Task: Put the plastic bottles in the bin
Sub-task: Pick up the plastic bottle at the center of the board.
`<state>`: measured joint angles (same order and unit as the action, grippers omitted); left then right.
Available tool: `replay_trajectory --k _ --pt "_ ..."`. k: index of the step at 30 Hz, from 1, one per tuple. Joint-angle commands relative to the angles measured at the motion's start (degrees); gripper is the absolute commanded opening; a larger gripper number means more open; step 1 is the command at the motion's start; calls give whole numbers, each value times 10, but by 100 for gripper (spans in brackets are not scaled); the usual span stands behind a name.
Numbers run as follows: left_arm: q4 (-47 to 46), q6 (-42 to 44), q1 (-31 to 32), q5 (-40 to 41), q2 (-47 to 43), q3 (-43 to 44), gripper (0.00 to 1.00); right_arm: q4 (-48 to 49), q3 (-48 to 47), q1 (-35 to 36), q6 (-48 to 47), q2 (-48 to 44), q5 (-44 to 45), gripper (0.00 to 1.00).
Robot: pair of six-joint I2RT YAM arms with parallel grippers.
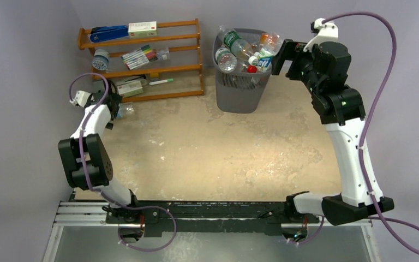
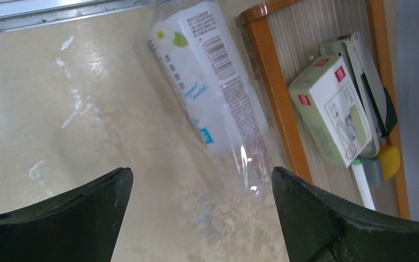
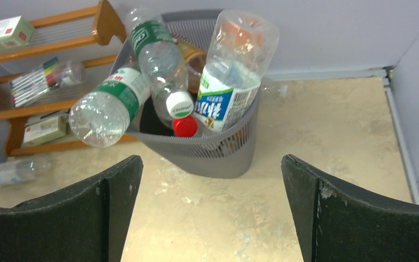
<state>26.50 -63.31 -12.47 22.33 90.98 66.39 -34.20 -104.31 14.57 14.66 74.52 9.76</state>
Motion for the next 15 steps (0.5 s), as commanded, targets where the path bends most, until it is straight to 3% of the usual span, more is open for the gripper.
replay_trajectory --k 1,11,15 --pt "-38 -49 -8 8 56 49 99 23 41 -2 21 -17 -44 100" --pt "-66 -58 -9 8 184 97 99 48 98 -2 13 -21 -60 100" --pt "-70 -51 -10 3 177 73 79 58 108 -2 12 -15 -67 100"
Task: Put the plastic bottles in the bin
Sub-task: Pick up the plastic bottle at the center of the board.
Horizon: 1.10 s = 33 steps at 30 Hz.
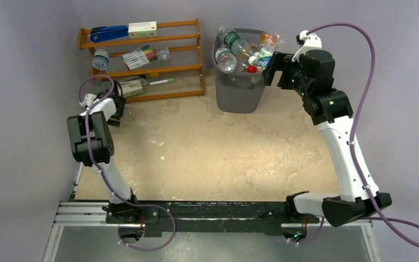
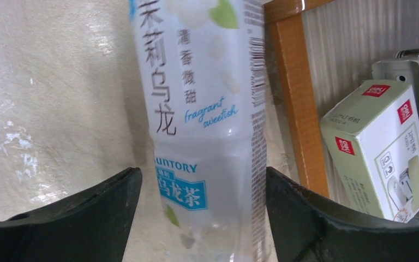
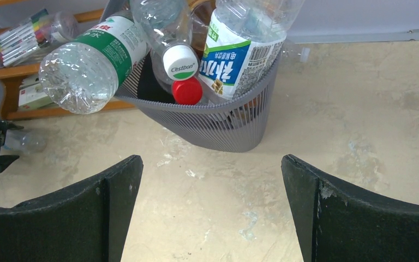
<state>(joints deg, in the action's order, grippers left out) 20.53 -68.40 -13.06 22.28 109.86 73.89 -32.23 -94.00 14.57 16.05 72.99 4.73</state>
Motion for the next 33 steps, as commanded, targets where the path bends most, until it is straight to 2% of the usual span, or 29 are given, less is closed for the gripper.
replay_trajectory --k 1,4,6,9,14,16,22,27,33 --pt "-17 3 -3 2 -22 -15 72 40 7 -2 -2 1 -20 100" --pt "-38 14 -3 -8 -54 -54 48 48 17 -2 3 -1 -30 100" --pt "-31 28 -3 -24 -66 -63 36 51 23 -2 7 -4 -35 100" --pt "-28 47 3 -48 -102 -87 30 49 27 -1 16 -11 -47 100" --pt "-6 91 35 -71 -185 -129 31 44 38 -1 36 -38 -59 100" --pt "13 117 68 -74 -217 -137 31 38 43 -1 44 -51 -70 100" --pt "51 165 203 -123 -300 -154 33 35 83 0 75 -90 -138 100" --pt "69 182 333 -141 -360 -134 33 29 111 0 95 -110 -219 100" --pt "-4 184 426 -274 -377 -107 35 66 138 0 139 -118 -354 100"
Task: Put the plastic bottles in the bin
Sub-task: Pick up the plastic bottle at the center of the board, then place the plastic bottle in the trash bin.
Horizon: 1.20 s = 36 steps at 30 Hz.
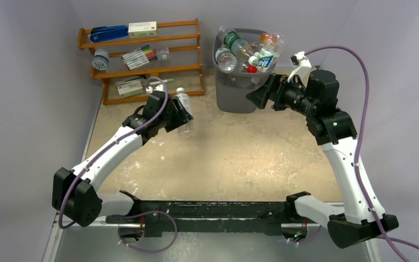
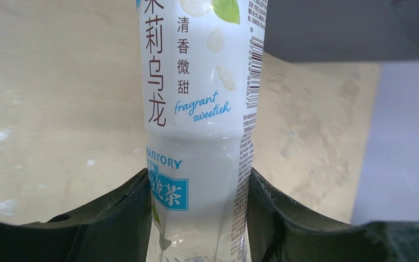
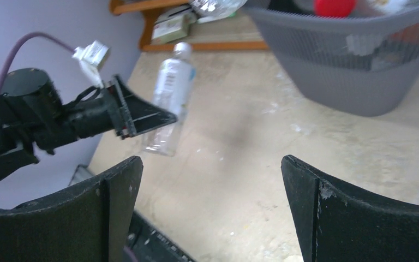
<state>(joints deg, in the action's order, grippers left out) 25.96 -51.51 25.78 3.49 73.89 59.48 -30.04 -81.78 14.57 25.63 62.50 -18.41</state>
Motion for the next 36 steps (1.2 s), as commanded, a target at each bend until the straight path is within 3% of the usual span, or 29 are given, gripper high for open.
replay_trajectory --k 1,7,14,20,29,31,36 --pt "-73 16 52 -91 -22 40 35 54 23 0 56 -12 -144 100" --pt "-164 1 116 -144 -43 46 36 110 63 0 115 -20 -195 100" --pt "-226 12 183 -202 -33 62 36 119 42 0 125 2 -205 100" --pt "-240 33 239 -208 -24 86 37 137 52 0 142 15 -170 99" --pt "-239 42 270 -197 -22 94 38 152 57 0 147 30 -117 89" --pt "-238 44 272 -197 -22 94 38 161 60 0 149 31 -119 81" --pt "-232 49 273 -190 -21 92 38 175 58 0 156 31 -118 37"
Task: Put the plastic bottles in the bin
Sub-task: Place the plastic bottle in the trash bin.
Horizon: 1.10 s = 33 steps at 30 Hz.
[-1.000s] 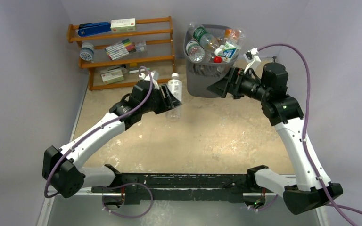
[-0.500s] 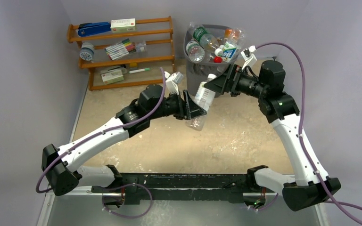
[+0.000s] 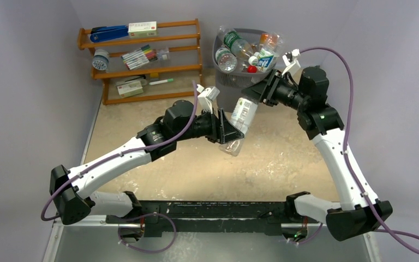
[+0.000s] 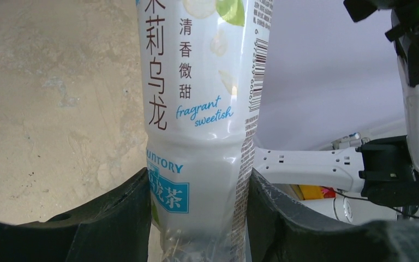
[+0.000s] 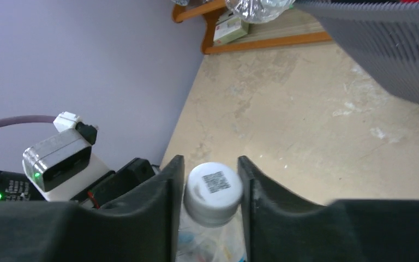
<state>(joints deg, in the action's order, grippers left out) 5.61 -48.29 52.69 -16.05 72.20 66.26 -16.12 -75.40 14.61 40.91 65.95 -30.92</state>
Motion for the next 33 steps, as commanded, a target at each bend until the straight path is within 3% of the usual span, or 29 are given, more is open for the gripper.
replay_trajectory --k 1,4,10,19,23,25,33 --pt "-27 19 4 8 -3 24 38 39 -7 0 4 -3 4 29" --pt "-16 27 4 25 2 28 42 44 -13 0 7 -2 -3 13" --pt "50 69 3 76 6 72 67 7 -90 -2 -16 27 8 9" --pt "239 123 -2 266 -38 184 76 -137 -515 -26 -125 270 100 9" --pt "289 125 -4 311 -63 196 77 -127 -709 -62 -126 378 125 9" --pt "300 129 -5 316 -70 194 78 -75 -718 -83 -117 396 138 9" --pt "320 140 -6 309 -77 171 80 217 -573 -101 -144 360 251 9"
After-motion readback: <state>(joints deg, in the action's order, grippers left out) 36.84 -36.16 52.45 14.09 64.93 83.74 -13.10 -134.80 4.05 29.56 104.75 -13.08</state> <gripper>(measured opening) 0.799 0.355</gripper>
